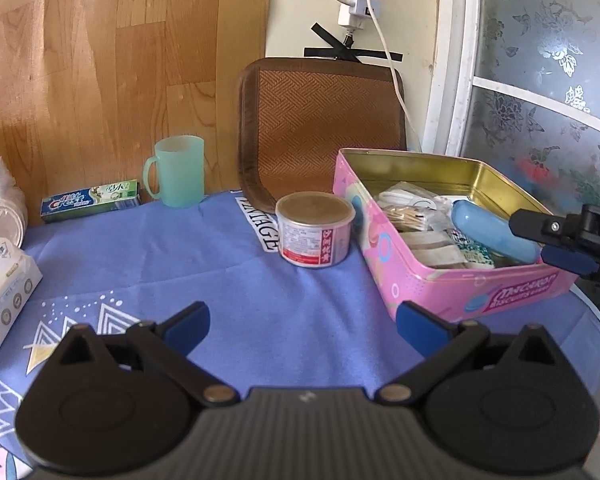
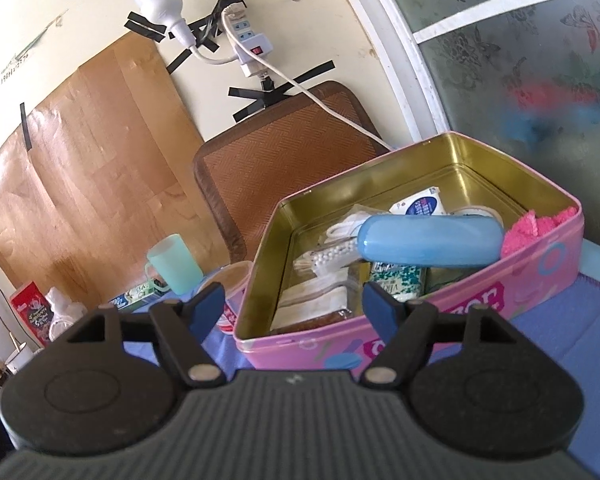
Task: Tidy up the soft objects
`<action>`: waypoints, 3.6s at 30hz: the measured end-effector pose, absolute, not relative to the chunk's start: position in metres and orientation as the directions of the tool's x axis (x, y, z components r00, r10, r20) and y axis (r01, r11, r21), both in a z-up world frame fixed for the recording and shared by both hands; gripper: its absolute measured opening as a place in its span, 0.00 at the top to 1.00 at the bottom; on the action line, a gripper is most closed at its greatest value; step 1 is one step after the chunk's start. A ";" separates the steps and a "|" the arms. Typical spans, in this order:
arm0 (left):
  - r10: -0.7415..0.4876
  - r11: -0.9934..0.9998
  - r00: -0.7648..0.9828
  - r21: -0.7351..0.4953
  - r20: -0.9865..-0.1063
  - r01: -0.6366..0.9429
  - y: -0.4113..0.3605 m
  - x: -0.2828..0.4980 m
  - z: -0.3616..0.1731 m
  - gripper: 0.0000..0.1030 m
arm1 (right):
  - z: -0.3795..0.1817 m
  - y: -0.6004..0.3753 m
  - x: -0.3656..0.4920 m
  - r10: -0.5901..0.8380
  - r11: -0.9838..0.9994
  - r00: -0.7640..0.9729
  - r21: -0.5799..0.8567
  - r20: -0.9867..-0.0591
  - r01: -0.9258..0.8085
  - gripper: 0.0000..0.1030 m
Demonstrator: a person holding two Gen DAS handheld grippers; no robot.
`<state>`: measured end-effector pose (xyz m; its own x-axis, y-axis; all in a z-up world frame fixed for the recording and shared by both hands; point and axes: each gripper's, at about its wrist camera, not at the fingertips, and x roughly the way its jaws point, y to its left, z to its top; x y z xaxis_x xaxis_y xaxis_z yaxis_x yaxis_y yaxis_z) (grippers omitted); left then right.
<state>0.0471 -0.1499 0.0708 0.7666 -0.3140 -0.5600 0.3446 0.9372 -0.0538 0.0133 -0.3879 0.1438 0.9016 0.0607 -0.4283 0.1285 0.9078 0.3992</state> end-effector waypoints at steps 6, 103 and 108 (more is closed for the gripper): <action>-0.295 0.941 0.786 -0.020 -0.544 0.339 -0.153 0.042 0.073 0.00 | 0.145 -0.386 0.011 0.053 0.907 0.903 0.398 -0.427 0.135 0.21; -0.185 0.938 0.761 0.121 -0.621 0.326 -0.163 0.027 0.066 0.00 | 0.145 -0.368 -0.049 -0.237 0.893 0.918 0.301 -0.317 0.334 0.00; -0.188 0.935 0.760 0.124 -0.622 0.332 -0.164 0.026 0.067 0.00 | 0.145 -0.368 -0.048 -0.231 0.892 0.918 0.308 -0.323 0.333 0.00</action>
